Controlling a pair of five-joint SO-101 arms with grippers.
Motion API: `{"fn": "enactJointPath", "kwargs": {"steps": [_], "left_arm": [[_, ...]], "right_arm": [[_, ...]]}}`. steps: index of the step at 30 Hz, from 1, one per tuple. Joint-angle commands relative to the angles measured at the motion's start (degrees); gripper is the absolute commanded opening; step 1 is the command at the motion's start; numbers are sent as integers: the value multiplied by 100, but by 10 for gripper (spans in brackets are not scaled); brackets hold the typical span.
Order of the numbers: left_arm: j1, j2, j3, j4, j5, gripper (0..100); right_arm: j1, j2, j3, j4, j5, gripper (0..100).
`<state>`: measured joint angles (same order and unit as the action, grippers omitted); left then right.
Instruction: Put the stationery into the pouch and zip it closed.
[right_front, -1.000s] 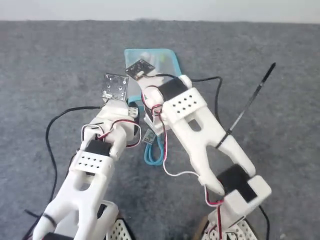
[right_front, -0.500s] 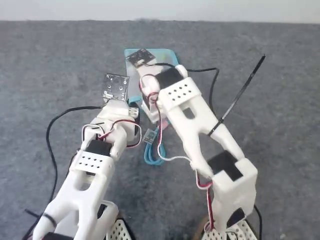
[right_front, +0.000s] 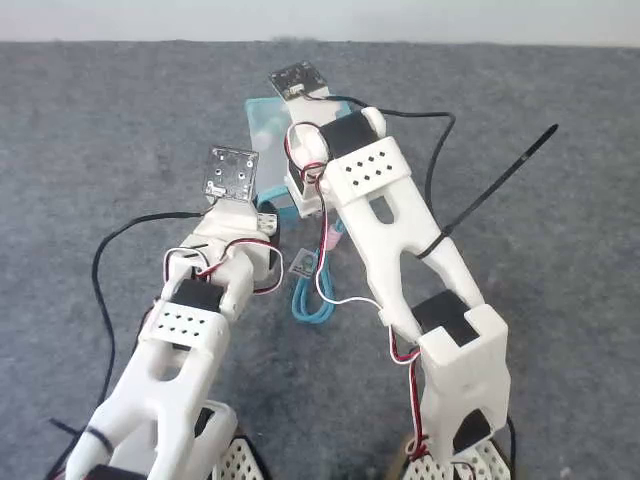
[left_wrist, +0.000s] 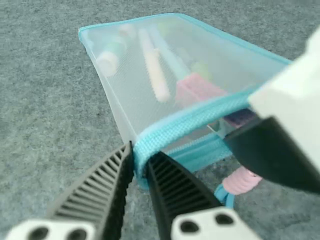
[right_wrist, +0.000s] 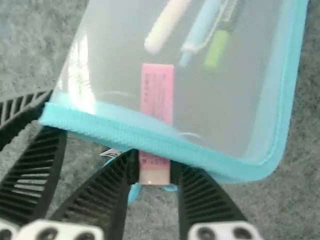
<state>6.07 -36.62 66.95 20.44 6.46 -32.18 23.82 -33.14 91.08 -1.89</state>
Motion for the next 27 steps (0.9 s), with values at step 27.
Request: {"fn": "enactJointPath", "kwargs": {"steps": [27], "left_arm": [[-9,-255,-119,-141,62,11]], "right_arm": [[549,-1868,132,752,1125,114]]}}
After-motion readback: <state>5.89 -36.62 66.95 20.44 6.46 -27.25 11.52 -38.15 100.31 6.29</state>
